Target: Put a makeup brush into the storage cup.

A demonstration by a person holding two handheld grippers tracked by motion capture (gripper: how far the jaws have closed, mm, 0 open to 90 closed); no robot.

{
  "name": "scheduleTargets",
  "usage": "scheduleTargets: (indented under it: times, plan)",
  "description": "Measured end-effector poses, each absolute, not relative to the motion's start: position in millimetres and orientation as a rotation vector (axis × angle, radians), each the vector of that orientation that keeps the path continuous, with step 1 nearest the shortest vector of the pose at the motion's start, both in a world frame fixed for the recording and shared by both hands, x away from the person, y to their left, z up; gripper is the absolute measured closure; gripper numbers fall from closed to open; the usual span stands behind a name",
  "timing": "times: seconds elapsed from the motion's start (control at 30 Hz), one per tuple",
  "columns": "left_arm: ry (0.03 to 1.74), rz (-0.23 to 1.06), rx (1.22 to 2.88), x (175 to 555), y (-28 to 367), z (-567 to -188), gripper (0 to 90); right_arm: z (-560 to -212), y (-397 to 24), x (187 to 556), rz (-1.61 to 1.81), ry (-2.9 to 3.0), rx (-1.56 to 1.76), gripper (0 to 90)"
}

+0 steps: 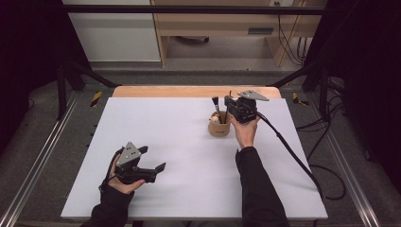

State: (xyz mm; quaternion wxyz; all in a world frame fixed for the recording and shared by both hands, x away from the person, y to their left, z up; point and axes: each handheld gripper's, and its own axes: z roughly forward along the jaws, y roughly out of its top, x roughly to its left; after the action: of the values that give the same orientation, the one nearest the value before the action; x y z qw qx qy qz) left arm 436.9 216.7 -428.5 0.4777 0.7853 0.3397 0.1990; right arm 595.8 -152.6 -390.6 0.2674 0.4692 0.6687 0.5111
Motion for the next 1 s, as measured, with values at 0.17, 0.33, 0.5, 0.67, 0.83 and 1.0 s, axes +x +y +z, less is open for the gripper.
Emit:
scheduleTargets:
  times: [0.17, 0.33, 0.5, 0.67, 0.83, 1.0]
  plan:
    - [0.834, 0.485, 1.918, 437, 217, -429, 8.1, -394, -152, 597, 1.373, 1.813, 1.279, 84.9]
    - [0.831, 0.486, 1.918, 437, 216, -429, 8.1, -398, -153, 596, 1.369, 1.817, 1.291, 84.9]
    - [0.833, 0.487, 1.918, 437, 216, -429, 8.1, -401, -152, 597, 1.359, 1.829, 1.294, 84.9]
    - [0.832, 0.487, 1.920, 437, 216, -429, 8.1, -404, -150, 597, 1.342, 1.843, 1.298, 84.9]
    - [0.833, 0.487, 1.917, 437, 216, -429, 8.1, -407, -148, 597, 1.333, 1.857, 1.304, 84.8]
    - [0.834, 0.486, 1.920, 437, 216, -429, 8.1, -410, -149, 597, 1.327, 1.864, 1.317, 83.8]
